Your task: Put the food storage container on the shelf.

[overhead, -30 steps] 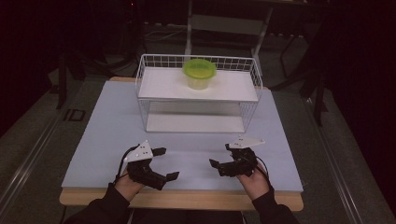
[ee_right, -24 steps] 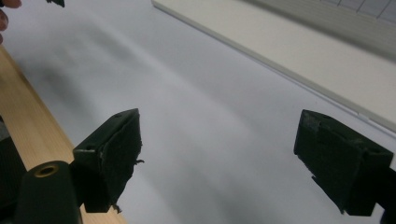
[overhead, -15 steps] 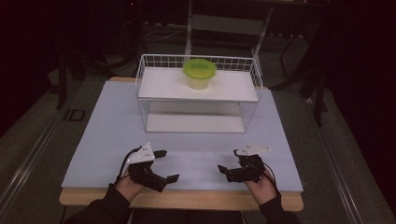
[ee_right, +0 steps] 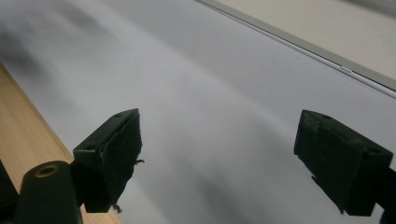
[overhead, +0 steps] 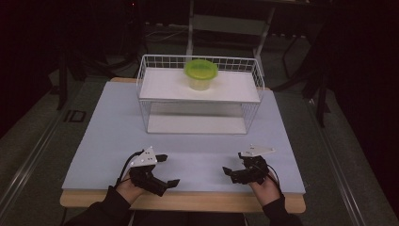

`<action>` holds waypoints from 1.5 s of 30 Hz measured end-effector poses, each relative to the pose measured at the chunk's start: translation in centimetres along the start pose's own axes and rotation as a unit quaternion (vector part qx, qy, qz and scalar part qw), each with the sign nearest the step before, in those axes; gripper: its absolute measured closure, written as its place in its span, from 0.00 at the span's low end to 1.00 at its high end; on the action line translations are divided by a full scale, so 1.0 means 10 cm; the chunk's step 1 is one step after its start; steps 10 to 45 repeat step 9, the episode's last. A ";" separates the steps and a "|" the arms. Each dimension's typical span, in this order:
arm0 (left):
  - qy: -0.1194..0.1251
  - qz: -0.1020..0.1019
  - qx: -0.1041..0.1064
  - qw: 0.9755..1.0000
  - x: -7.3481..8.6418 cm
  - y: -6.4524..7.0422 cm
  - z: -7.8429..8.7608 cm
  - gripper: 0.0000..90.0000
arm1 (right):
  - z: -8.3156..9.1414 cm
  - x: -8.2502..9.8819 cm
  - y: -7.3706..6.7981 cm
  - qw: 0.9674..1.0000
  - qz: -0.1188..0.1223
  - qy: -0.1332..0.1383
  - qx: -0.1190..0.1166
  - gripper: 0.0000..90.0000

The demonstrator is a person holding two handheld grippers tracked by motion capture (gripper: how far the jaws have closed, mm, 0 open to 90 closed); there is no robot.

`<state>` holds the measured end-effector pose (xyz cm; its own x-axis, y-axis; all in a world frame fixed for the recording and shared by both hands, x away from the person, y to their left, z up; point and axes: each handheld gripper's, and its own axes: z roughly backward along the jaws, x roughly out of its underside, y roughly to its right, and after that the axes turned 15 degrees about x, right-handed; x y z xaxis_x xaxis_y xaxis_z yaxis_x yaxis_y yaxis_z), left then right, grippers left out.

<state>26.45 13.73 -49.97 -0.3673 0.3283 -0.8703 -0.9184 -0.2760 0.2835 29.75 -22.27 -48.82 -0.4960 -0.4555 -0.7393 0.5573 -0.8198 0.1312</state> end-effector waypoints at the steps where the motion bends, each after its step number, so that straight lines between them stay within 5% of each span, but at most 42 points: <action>1: 0.001 0.001 -0.004 1.000 0.00 -0.01 0.01 0.01 | -0.01 0.00 0.00 1.000 -0.001 -0.001 0.000 0.17; 45: 0.000 0.005 -0.012 1.000 0.02 -0.04 0.03 0.01 | -0.04 0.02 -0.01 1.000 0.007 -0.010 0.000 0.17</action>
